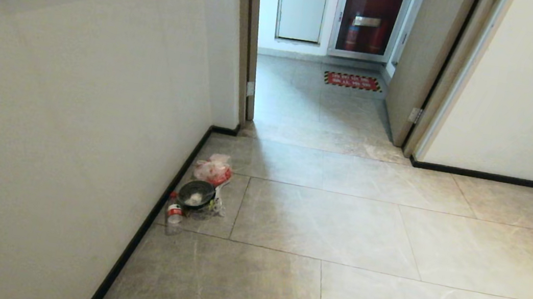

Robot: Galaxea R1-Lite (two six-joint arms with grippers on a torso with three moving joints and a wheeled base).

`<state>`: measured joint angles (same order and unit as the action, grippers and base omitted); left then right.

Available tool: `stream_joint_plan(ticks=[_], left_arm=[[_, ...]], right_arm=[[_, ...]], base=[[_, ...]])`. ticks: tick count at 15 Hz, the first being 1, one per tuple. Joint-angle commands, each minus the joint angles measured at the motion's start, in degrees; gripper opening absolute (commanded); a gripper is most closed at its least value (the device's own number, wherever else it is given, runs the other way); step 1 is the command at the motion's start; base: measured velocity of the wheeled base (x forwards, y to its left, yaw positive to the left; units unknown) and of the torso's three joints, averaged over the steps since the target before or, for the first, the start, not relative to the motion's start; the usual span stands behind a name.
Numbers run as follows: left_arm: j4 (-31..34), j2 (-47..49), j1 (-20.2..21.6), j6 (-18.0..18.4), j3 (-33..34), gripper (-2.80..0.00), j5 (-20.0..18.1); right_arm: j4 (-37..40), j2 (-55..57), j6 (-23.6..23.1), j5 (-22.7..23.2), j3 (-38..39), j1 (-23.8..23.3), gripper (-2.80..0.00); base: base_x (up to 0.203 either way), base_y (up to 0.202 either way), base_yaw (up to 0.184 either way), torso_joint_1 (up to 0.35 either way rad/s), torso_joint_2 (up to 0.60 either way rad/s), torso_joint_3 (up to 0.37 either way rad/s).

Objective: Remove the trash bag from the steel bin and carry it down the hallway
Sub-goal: Put the trash bag at the door

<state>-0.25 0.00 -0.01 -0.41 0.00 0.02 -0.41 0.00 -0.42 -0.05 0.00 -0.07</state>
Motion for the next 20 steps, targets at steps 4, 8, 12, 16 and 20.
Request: stream_joint_plan(ticks=[4, 8, 12, 16, 20], left_arm=[[0.0, 0.0, 0.0, 0.0, 0.0, -2.8, 0.0], [0.0, 0.0, 0.0, 0.0, 0.0, -2.8, 0.0], [0.0, 0.0, 0.0, 0.2, 0.0, -2.8, 0.0], [0.3, 0.0, 0.0, 0.2, 0.0, -2.8, 0.0], [0.3, 0.0, 0.0, 0.4, -0.1, -2.8, 0.0]], right_arm=[[0.0, 0.1, 0.0, 0.0, 0.0, 0.1, -2.8], [0.0, 0.1, 0.0, 0.0, 0.0, 0.1, -2.8], [0.0, 0.1, 0.0, 0.0, 0.0, 0.1, -2.8], [0.0, 0.1, 0.0, 0.0, 0.0, 0.0, -2.8], [0.0, 0.1, 0.0, 0.0, 0.0, 0.1, -2.8]], base=[[0.192, 0.0, 0.0, 0.003, 0.0, 0.003], [0.192, 0.0, 0.001, 0.001, 0.0, 0.003], [0.191, 0.0, 0.001, 0.001, 0.0, 0.001], [0.03, 0.0, 0.001, 0.002, 0.0, -0.002], [0.0, 0.0, 0.0, 0.0, 0.0, 0.0]])
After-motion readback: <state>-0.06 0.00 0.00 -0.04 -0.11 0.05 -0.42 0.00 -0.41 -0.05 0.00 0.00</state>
